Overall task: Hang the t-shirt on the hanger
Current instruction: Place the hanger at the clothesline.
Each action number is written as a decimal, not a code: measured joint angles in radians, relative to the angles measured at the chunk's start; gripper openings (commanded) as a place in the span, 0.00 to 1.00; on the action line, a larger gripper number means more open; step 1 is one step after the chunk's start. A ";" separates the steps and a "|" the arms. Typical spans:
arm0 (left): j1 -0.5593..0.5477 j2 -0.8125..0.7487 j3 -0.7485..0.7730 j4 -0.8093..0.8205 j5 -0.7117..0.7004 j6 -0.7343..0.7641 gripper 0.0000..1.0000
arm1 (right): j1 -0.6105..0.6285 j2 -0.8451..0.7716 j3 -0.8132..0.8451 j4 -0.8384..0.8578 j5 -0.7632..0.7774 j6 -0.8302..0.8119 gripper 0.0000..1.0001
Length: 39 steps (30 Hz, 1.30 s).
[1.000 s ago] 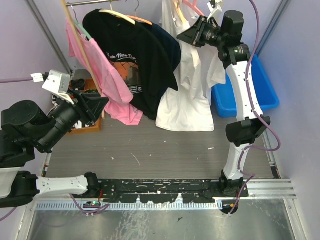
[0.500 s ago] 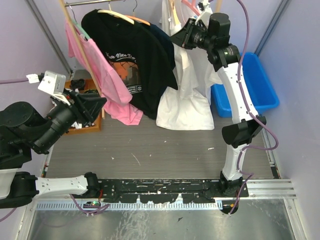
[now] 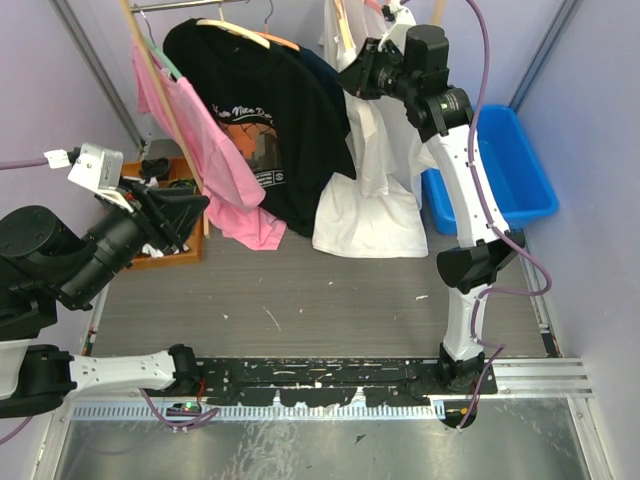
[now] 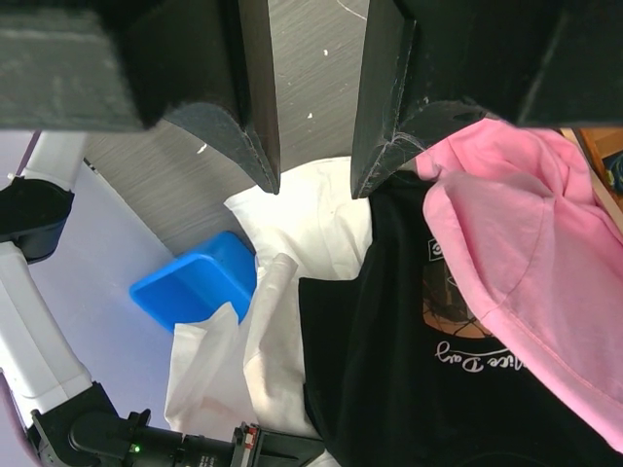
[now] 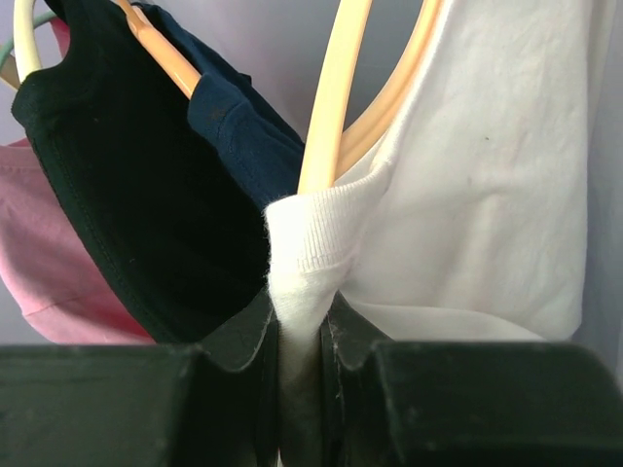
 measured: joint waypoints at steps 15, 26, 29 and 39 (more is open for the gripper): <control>0.000 0.024 0.033 -0.018 0.013 -0.031 0.40 | 0.005 0.018 0.035 -0.033 0.047 -0.098 0.01; 0.000 0.061 0.090 -0.066 0.034 -0.069 0.38 | 0.011 0.024 0.040 -0.035 0.086 -0.178 0.01; 0.000 0.068 0.098 -0.069 0.039 -0.080 0.38 | 0.015 0.024 0.039 -0.036 0.114 -0.206 0.01; 0.000 0.107 0.139 -0.097 0.061 -0.103 0.36 | 0.056 0.024 0.031 -0.027 0.277 -0.319 0.01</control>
